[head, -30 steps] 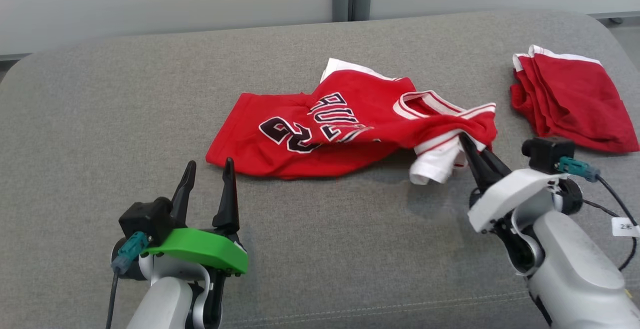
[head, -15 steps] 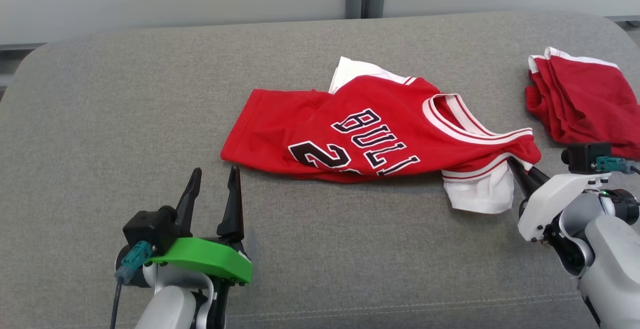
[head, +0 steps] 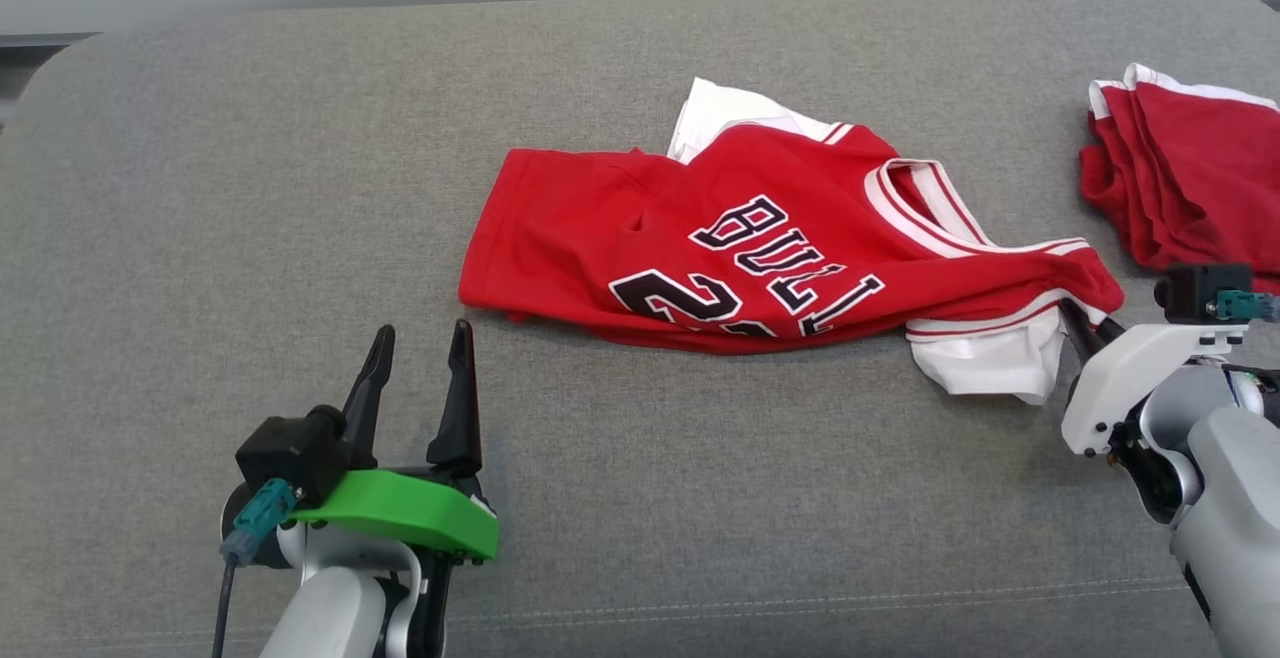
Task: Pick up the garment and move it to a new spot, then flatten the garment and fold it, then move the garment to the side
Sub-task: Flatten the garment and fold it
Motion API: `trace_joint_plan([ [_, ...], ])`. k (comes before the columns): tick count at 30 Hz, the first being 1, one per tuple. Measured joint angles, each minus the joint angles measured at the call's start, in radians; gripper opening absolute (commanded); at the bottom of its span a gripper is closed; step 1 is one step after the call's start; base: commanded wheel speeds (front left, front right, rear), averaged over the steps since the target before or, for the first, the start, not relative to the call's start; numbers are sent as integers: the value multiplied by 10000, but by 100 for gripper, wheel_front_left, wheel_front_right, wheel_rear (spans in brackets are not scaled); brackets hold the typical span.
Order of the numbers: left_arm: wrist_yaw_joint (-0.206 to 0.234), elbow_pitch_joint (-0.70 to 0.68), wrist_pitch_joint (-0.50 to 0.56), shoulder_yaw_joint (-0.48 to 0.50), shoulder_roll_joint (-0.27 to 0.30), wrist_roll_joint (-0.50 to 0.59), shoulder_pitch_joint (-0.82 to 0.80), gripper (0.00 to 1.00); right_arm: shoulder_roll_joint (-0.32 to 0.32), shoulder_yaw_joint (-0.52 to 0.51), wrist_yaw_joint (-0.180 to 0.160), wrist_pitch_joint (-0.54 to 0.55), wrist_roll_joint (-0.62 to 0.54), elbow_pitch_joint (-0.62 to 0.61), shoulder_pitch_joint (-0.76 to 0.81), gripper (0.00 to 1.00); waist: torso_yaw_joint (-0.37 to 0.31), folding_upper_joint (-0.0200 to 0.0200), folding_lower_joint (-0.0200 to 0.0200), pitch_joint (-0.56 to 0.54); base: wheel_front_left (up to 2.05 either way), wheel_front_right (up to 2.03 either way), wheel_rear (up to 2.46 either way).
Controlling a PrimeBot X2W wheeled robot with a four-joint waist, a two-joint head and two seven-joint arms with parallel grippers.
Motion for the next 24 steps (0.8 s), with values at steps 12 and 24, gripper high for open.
trace_joint_plan([
  [12,0,-121,0,136,-2,395,0,100,502,-107,-25,-1532,-13,-280,-9,100,-810,0,0,132,0,0,0],
  [24,-6,-382,0,42,2,606,-19,100,1189,48,132,-2293,268,-940,1193,100,-1841,0,0,316,0,0,0],
])
